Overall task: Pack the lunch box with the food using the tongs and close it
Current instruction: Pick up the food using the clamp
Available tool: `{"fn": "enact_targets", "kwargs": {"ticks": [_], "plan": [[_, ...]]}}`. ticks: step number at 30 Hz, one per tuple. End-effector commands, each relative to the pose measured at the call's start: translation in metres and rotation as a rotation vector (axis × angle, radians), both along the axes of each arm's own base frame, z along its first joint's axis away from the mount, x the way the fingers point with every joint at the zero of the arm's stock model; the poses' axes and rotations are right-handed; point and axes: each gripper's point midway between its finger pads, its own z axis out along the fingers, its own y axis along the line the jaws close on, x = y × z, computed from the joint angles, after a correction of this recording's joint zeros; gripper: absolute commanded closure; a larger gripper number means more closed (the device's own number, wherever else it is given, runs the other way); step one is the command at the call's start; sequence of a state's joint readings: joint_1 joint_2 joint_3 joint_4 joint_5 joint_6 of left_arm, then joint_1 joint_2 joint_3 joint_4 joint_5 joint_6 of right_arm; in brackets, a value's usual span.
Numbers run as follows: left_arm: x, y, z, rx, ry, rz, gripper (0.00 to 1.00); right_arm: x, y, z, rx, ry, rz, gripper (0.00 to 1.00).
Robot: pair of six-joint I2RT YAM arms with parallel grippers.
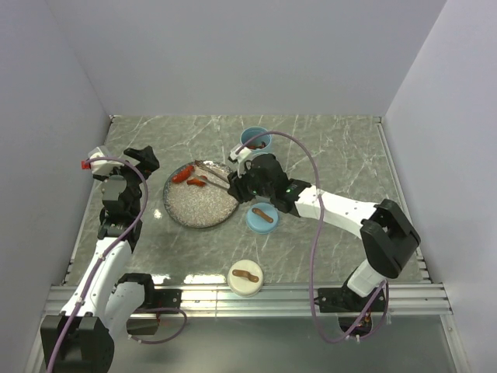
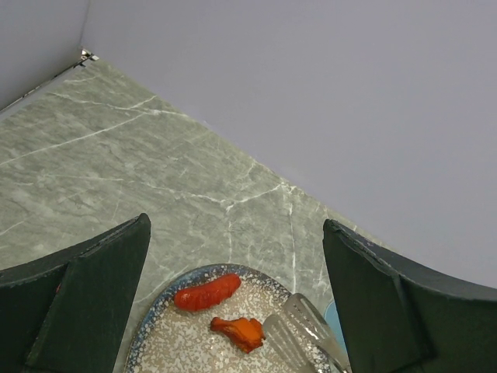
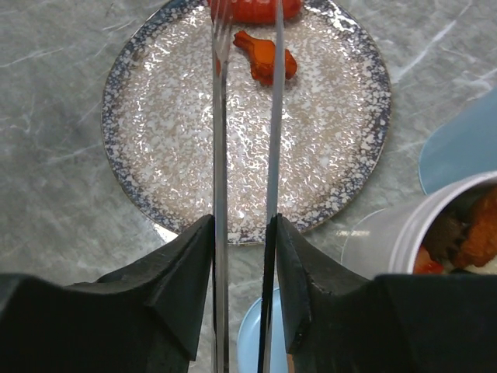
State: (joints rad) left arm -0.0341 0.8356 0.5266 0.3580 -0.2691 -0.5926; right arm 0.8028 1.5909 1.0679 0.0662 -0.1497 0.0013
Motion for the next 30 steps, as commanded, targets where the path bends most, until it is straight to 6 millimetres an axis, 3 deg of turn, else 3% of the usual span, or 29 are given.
{"fn": "enact_targets", "kwargs": {"ticks": [1,15,30], "plan": [[-0.001,0.000,0.008,-0.012,-0.040,0.000,0.01,0.004,0.006,0.001,0.034,-0.032,0.060,0.55],[0.000,0.001,0.007,-0.013,-0.037,0.004,0.01,0.024,0.000,-0.038,0.023,0.049,0.094,0.53],[0.001,0.001,0.006,-0.013,-0.032,0.005,0.01,0.026,0.008,-0.070,-0.024,0.142,0.145,0.55]]}}
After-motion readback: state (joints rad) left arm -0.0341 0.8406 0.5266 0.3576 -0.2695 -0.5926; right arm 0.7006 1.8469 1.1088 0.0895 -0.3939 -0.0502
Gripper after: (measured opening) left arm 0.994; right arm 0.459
